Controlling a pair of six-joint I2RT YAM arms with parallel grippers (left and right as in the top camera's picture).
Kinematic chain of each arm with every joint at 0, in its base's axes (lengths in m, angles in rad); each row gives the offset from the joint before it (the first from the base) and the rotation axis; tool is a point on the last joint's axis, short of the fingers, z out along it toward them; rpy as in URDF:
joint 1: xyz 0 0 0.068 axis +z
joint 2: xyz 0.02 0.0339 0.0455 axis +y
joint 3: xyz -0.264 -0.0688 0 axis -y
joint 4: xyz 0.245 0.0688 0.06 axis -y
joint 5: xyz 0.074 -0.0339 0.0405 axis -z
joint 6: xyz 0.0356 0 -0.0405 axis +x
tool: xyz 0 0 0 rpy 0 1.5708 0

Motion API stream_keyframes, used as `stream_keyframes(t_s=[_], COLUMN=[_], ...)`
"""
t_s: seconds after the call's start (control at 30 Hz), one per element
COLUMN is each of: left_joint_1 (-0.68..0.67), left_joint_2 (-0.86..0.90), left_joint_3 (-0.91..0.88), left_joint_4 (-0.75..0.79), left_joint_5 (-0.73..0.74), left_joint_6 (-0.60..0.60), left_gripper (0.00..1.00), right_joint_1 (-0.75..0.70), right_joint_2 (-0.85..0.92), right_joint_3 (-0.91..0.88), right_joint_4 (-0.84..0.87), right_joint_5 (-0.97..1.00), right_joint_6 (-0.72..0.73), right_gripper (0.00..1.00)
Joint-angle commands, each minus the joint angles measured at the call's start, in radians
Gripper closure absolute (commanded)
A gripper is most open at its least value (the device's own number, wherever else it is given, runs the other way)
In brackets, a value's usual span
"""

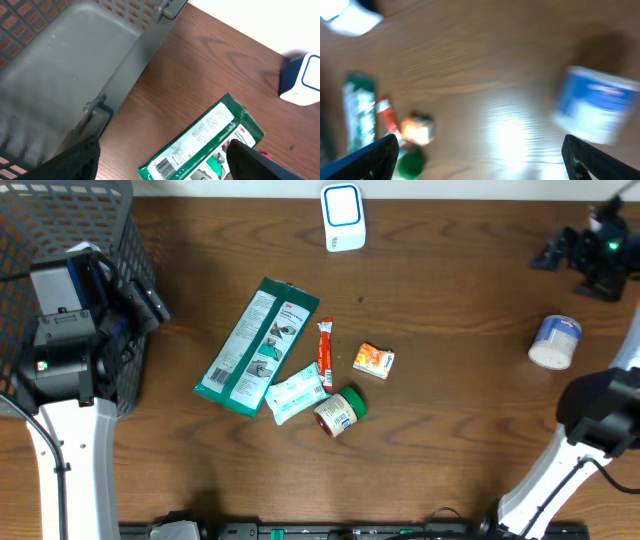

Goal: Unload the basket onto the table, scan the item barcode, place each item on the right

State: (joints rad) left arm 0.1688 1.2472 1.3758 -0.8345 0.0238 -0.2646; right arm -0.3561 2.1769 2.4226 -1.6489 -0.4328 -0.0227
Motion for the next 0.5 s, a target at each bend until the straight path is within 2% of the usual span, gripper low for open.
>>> stream_keyframes(t_s=[0.0,0.27,0.47], left_joint_1=[0.008,0.008,0.008], left_joint_2=[-0.002,-0.002,-0.002], left_joint_3=[0.010,0.010,0.010], left_joint_4=[-0.003,-0.003,-0.003], left_joint_5=[-0.013,-0.013,-0.013], left_joint_6=[0.009,0.009,0.009], left_gripper=[0.18,0.17,0.17], right_joint_1=[0.094,0.360,0.573], right_joint_2=[-0.017,-0.017,-0.017], right_joint_3=[0.016,0.016,0.016], right_joint_4=[-0.022,-0.037,-0.042], right_joint_5=[-0.118,-0.111,-0.111], right_joint_6=[-0.039,-0.046,0.087], right_gripper=[0.01,0.01,0.01])
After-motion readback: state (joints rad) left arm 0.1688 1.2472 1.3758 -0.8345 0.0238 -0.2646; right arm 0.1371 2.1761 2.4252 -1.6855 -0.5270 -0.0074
